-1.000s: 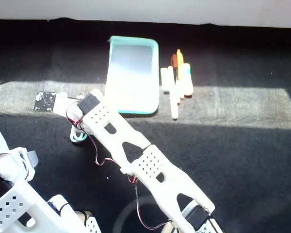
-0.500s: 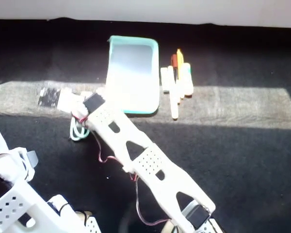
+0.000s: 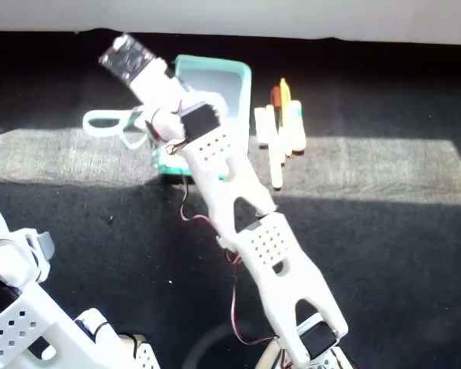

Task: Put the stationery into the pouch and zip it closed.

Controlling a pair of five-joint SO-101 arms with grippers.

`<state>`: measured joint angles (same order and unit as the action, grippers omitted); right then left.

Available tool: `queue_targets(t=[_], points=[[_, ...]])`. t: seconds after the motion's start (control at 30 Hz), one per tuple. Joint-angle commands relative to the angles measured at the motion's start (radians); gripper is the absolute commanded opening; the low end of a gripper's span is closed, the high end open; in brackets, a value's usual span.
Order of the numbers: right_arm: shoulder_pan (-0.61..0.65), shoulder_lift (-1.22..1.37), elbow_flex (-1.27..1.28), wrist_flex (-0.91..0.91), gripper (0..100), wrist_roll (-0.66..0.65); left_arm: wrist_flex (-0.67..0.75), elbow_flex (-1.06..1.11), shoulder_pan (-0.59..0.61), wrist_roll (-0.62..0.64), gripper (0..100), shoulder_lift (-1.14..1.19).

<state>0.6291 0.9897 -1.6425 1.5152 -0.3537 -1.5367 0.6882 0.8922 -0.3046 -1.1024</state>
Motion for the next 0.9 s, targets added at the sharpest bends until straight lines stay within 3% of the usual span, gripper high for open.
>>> queue_targets(t=[0.0, 0.17, 0.5, 0.7, 0.87], points=[[-0.015, -0.168, -0.124, 0.09, 0.5, 0.014, 0.041, -0.004, 0.002, 0.0, 26, -0.004], [-0.035, -0.243, -0.12, 0.249, 0.5, 0.011, 0.041, -0.004, 0.001, 0.0, 26, -0.002], [-0.205, -0.209, 0.008, 0.251, 0.5, 0.014, 0.049, -0.004, 0.001, 0.0, 26, -0.002], [-0.211, -0.311, 0.246, 0.252, 0.5, 0.014, 0.077, -0.002, 0.001, 0.0, 26, -0.002], [-0.186, -0.555, 0.69, 0.251, 0.5, 0.014, 0.075, -0.002, 0.001, 0.0, 26, -0.001]])
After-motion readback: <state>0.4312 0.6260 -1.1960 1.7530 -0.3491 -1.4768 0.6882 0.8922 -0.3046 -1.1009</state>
